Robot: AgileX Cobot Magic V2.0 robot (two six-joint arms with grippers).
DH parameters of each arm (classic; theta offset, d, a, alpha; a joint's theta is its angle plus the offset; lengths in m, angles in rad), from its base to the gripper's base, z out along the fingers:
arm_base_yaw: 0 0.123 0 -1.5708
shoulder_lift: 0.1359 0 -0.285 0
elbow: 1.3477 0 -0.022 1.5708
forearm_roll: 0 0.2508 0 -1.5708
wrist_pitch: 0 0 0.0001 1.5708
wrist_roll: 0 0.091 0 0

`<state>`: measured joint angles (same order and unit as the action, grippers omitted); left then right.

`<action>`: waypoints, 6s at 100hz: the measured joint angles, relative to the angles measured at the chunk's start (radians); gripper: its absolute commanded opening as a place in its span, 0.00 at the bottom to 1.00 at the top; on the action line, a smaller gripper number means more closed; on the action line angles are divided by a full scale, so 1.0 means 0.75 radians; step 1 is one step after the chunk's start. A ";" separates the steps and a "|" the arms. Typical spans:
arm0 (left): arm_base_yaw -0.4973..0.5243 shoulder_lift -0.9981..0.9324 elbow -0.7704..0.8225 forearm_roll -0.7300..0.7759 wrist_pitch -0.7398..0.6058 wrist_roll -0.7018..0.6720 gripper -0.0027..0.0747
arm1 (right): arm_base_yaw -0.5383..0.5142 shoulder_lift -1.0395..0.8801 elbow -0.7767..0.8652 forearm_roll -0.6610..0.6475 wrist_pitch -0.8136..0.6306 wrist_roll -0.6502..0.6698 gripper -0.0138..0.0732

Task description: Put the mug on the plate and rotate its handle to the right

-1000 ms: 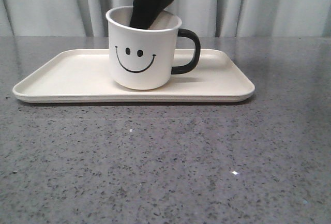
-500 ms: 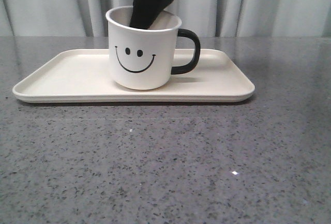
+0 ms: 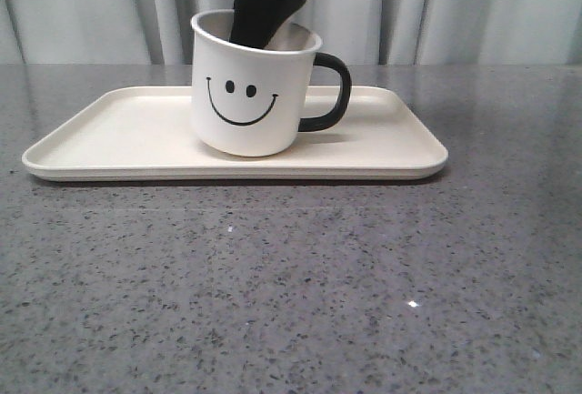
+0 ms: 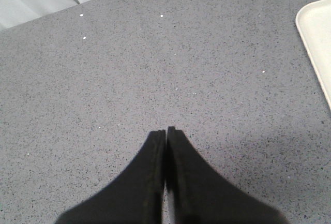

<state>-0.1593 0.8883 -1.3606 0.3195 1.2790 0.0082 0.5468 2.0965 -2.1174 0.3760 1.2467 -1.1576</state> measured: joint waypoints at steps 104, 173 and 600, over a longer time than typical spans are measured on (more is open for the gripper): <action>0.000 0.000 0.000 -0.001 0.000 0.000 0.01 | 0.000 -0.008 -0.132 0.000 0.000 0.047 0.36; 0.000 0.000 0.000 -0.004 0.000 0.000 0.01 | -0.218 -0.277 -0.132 -0.003 -0.061 0.375 0.36; 0.122 -1.122 1.747 -0.364 -1.714 -0.069 0.01 | -0.914 -2.157 1.929 0.596 -1.162 0.355 0.02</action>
<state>-0.0680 0.0466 -0.0507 0.0463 -0.0066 -0.0432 -0.1385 0.4791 -0.6707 0.8227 0.3750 -0.8917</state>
